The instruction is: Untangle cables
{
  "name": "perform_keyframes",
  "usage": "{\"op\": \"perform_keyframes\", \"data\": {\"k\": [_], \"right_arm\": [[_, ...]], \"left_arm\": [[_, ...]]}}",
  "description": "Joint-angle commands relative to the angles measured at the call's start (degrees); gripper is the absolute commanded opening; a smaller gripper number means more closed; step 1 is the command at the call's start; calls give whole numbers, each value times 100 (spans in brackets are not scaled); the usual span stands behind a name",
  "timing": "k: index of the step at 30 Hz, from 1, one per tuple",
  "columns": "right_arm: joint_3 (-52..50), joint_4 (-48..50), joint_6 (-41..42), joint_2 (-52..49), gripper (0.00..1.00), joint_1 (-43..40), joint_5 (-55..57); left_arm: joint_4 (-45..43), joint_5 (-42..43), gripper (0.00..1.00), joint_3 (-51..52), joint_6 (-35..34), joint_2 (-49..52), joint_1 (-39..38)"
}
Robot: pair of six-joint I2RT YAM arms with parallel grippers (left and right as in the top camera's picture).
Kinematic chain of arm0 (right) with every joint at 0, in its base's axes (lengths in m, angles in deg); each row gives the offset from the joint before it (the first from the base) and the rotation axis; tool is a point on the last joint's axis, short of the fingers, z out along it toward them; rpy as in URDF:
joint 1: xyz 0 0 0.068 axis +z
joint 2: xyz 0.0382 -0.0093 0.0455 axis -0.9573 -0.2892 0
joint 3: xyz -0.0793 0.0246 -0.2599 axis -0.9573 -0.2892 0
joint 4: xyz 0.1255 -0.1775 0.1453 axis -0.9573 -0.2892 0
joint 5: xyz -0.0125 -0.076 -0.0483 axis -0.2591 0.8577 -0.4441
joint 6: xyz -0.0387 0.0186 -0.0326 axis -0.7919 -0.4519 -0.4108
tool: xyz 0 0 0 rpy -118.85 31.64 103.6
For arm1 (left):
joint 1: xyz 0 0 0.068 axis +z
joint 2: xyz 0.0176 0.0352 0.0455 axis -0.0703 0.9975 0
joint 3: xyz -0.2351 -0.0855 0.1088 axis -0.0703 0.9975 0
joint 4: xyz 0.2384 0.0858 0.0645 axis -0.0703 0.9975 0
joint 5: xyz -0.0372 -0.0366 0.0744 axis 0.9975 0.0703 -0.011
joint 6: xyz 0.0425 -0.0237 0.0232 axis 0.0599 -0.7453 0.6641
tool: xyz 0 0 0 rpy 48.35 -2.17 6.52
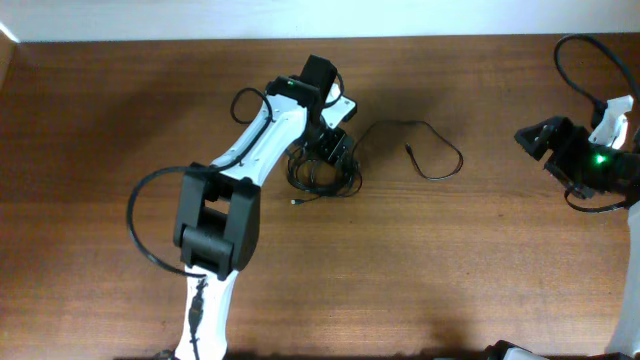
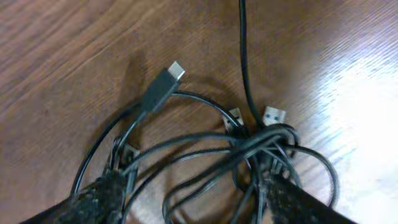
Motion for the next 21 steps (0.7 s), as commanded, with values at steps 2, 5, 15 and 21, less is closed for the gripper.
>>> {"op": "perform_keyframes", "data": {"k": [2, 5, 15, 21], "right_arm": [[48, -9, -83, 122, 89, 39, 66], [48, -20, -105, 122, 89, 39, 68], [48, -39, -101, 122, 89, 44, 37], [48, 166, -68, 122, 88, 828, -243]], "left_arm": [[-116, 118, 63, 22, 184, 181, 17], [-98, 125, 55, 22, 184, 321, 17], [20, 118, 0, -210, -68, 435, -44], [1838, 1016, 0, -2267, -678, -24, -17]]}}
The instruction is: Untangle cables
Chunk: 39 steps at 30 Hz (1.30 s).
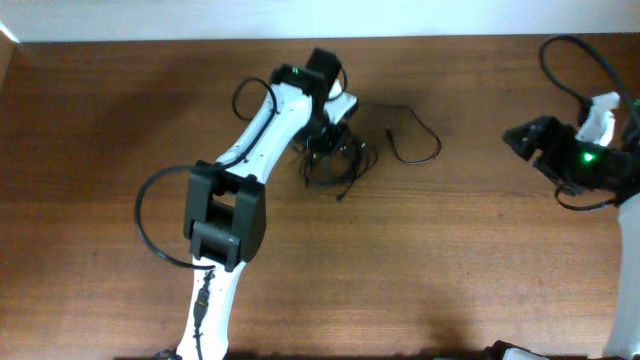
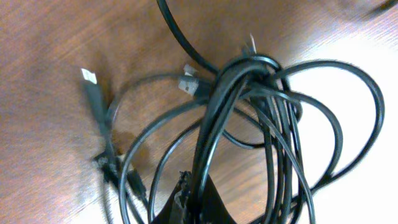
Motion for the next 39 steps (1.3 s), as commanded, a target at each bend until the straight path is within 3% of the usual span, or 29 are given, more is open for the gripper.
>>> {"op": "perform_keyframes", "data": {"k": [1, 6, 16, 19, 20, 22, 23, 26, 31, 36, 39], "right_arm": [[50, 271, -35, 114, 88, 658, -192], [50, 1003, 551, 87, 88, 1582, -127], [50, 1744, 1335, -741, 88, 2616, 11], [50, 1768, 1648, -1196, 80, 2616, 87], [50, 1790, 1661, -1290, 75, 2616, 118], [50, 1836, 1665, -1445, 57, 2610, 131], [50, 1834, 1690, -1488, 40, 2577, 210], [50, 1812, 1751, -1491, 5, 2194, 372], [50, 1558, 1438, -1491, 4, 1412, 417], [50, 970, 826, -1491, 4, 868, 1178], [50, 863, 531, -1491, 13, 649, 1311]], "left_arm": [[785, 1137, 0, -1366, -249, -463, 15], [1582, 1998, 0, -2417, -247, -472, 31], [1473, 3178, 0, -2430, -247, -474, 31], [1370, 3744, 0, -2472, -247, -474, 31], [1366, 3849, 0, -2518, -247, -474, 31], [1370, 3932, 0, -2649, -247, -474, 31], [1370, 3926, 0, -2752, -245, -474, 33], [1427, 3875, 0, -3237, -247, -479, 282], [1692, 3147, 0, -3853, -247, -490, 870], [1690, 3145, 0, -4500, -354, -527, 1340], [1694, 3145, 0, -4776, -356, -560, 1482]]}}
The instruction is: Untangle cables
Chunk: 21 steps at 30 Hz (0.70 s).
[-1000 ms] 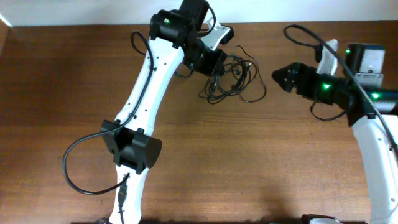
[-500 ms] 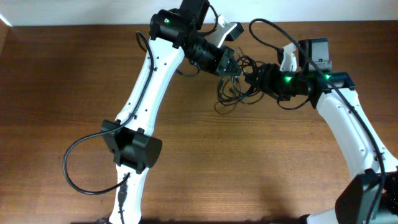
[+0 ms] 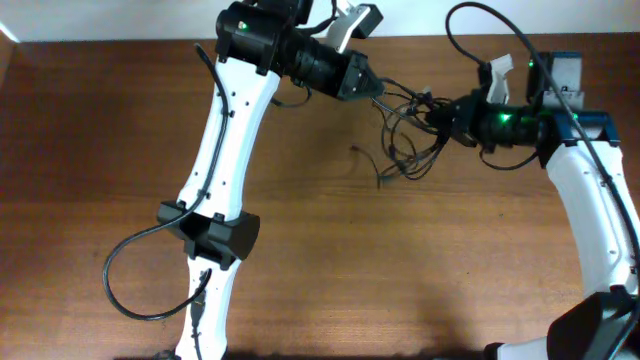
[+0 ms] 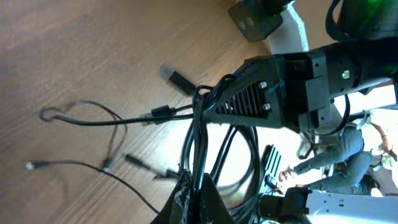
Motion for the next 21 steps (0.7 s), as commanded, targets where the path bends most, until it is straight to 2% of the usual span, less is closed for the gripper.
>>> {"op": "perform_keyframes", "data": {"k": [1, 2, 3, 13, 18, 21], "right_arm": [[-352, -330, -507, -280, 25, -1051, 2356], [-350, -295, -719, -280, 47, -1095, 2162], [-350, -260, -879, -280, 63, -1123, 1825], [-350, 243, -1021, -280, 69, -914, -817], [-350, 564, -997, -280, 78, -199, -1023], [-350, 1012, -675, -280, 81, 173, -1021]], "left_arm": [[-87, -363, 0, -697, -55, -516, 1200], [-61, -363, 0, -697, -55, -518, 1200], [9, -361, 0, -695, -52, -518, 1180], [-20, -363, 0, -695, -146, -518, 994], [-205, -339, 0, -695, -498, -516, 994], [-225, -313, 0, -695, -702, -518, 994]]}}
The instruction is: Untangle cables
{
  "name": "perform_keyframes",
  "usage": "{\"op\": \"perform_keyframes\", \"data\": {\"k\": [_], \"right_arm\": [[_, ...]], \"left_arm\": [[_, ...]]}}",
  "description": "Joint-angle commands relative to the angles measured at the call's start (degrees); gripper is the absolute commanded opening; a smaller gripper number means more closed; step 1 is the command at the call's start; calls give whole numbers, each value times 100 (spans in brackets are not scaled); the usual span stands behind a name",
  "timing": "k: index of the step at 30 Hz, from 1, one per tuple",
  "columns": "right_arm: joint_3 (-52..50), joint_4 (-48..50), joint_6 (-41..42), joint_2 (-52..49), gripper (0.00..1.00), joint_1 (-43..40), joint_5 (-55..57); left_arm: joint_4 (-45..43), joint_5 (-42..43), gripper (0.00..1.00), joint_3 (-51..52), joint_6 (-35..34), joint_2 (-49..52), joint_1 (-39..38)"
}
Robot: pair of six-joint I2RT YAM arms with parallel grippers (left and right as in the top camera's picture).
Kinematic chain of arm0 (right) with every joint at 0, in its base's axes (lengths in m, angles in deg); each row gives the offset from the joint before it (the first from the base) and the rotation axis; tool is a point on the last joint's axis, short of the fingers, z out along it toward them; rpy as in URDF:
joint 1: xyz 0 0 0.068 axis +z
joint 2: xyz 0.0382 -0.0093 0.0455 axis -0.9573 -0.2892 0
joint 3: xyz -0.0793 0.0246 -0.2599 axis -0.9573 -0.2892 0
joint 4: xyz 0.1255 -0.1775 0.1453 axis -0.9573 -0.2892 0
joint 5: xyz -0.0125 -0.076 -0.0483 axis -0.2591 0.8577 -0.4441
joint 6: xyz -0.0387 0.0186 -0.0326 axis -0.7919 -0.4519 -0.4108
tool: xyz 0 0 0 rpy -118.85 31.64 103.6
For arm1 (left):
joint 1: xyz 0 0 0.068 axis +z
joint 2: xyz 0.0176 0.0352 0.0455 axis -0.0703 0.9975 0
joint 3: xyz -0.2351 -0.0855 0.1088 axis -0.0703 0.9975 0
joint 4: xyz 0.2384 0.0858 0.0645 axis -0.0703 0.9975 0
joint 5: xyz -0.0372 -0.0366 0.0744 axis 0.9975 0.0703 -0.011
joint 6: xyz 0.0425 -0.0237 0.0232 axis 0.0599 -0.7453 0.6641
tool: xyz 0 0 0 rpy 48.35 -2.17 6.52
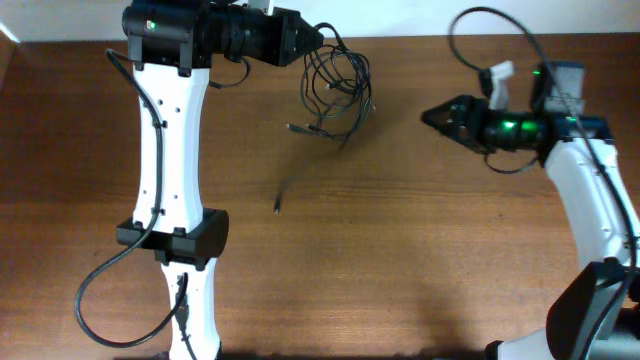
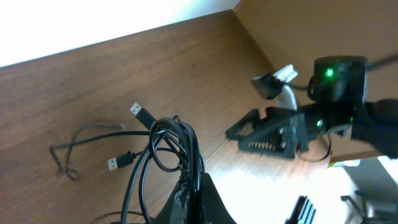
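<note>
A bundle of black cables (image 1: pixel 338 80) hangs in the air over the far middle of the table, held up by my left gripper (image 1: pixel 300 42), which is shut on it. In the left wrist view the loops (image 2: pixel 168 143) rise from the gripper (image 2: pixel 193 183), and two USB plugs (image 2: pixel 138 112) stick out to the left. A thin strand trails down to a loose end (image 1: pixel 277 206). My right gripper (image 1: pixel 428 117) points at the bundle from the right, well apart from it. Its fingers (image 2: pixel 249 127) meet in a point with nothing between them.
The brown wooden table (image 1: pixel 400 260) runs to a white wall at the back. My left arm's white links (image 1: pixel 160 150) stand tall over the left half. The right arm (image 1: pixel 590 200) comes in along the right edge.
My right gripper no longer touches the cables and sits a little apart to the right. My left gripper has moved left with the whole bundle, which now hangs as one loose bunch.
My left gripper first sat open over the tangled pile on the table, then was shut on it. Later it held the bundle high at the back, with the right gripper at the bundle's other side and strands stretched between them. Now only the left holds it.
</note>
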Motion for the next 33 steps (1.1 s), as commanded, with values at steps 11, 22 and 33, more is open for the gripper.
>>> {"op": "perform_keyframes", "data": {"k": [11, 22, 33], "right_arm": [[33, 1593, 1252, 63, 85, 1152, 175], [31, 1698, 1296, -221, 51, 1394, 1353], [33, 1368, 1226, 365, 4, -105, 1652]], "left_arm": [[-92, 496, 0, -79, -603, -136, 28], [-96, 1331, 0, -79, -651, -136, -186], [393, 525, 0, -79, -310, -133, 313]]}}
